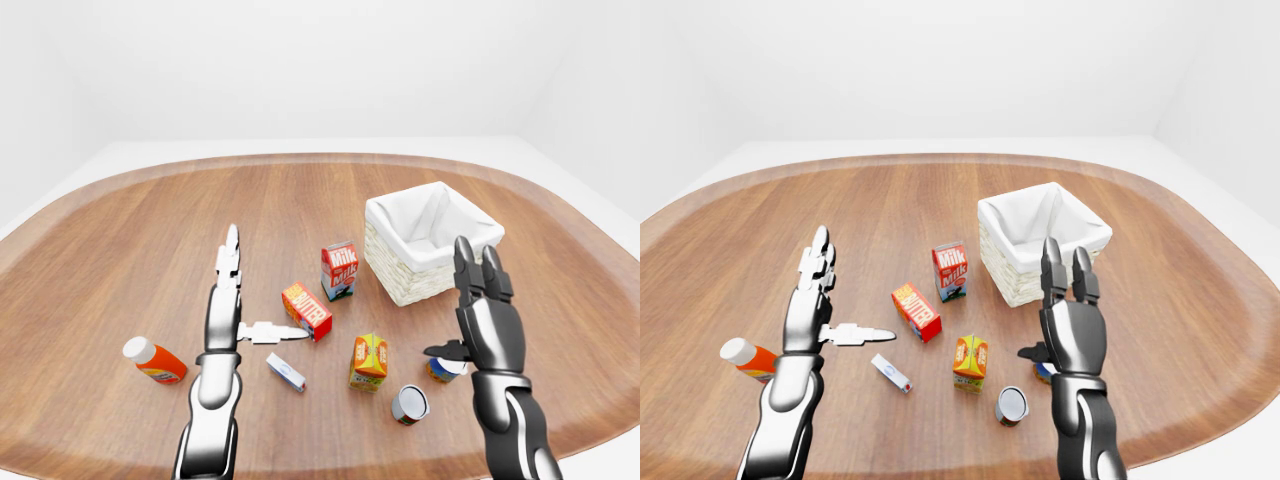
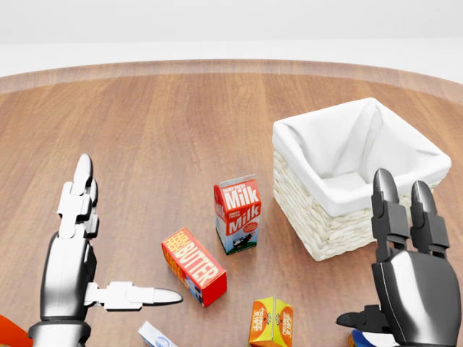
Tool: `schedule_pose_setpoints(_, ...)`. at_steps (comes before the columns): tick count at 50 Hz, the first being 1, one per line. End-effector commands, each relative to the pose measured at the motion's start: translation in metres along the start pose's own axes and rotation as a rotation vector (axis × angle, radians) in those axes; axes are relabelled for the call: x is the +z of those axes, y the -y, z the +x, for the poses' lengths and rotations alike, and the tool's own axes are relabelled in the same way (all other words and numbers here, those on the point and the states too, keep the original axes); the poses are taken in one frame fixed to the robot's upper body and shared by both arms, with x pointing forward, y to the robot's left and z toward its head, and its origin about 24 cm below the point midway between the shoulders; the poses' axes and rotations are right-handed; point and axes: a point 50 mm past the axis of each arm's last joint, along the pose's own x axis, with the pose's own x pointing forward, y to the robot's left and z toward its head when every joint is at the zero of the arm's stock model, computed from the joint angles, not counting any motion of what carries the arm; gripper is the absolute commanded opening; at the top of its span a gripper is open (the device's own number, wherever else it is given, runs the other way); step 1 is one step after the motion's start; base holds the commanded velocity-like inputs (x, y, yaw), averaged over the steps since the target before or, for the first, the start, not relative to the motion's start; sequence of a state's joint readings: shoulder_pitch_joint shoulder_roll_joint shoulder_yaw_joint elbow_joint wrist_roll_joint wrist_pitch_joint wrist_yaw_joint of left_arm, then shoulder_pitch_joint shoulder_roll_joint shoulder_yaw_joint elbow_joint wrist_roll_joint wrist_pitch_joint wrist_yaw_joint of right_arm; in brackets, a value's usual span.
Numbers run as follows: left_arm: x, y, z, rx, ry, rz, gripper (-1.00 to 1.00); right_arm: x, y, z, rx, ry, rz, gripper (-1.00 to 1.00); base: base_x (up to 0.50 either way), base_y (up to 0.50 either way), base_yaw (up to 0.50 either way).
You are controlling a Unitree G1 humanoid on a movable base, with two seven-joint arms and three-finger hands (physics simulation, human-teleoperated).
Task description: Pick up the alphabet soup and the tomato sauce, and put them in the basket.
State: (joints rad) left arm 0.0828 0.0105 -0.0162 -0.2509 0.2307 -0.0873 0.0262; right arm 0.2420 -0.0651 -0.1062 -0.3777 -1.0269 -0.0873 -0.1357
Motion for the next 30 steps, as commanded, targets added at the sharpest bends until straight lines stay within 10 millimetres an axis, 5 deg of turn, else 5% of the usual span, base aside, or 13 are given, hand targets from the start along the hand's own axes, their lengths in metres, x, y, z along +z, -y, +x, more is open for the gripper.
schedule_pose_setpoints(1,-0.001,0.000,0.000,0.000,-0.007,0.004,1.00,-0.001,0.005,-0.004,-0.026,0.014,-0.132,1.00,0.00,0.00,0.00)
schedule_pose_setpoints(18,0.001,0.000,0.000,-0.002,0.004,0.004,1.00,-0.015,-0.019,-0.002,0.155,0.007,-0.245,1.00,0.00,0.00,0.00)
schedule_pose_setpoints(30,-0.001,0.000,0.000,-0.002,-0.002,0.004,1.00,-0.020,-0.018,-0.002,0.183,-0.015,-0.237,1.00,0.00,0.00,0.00)
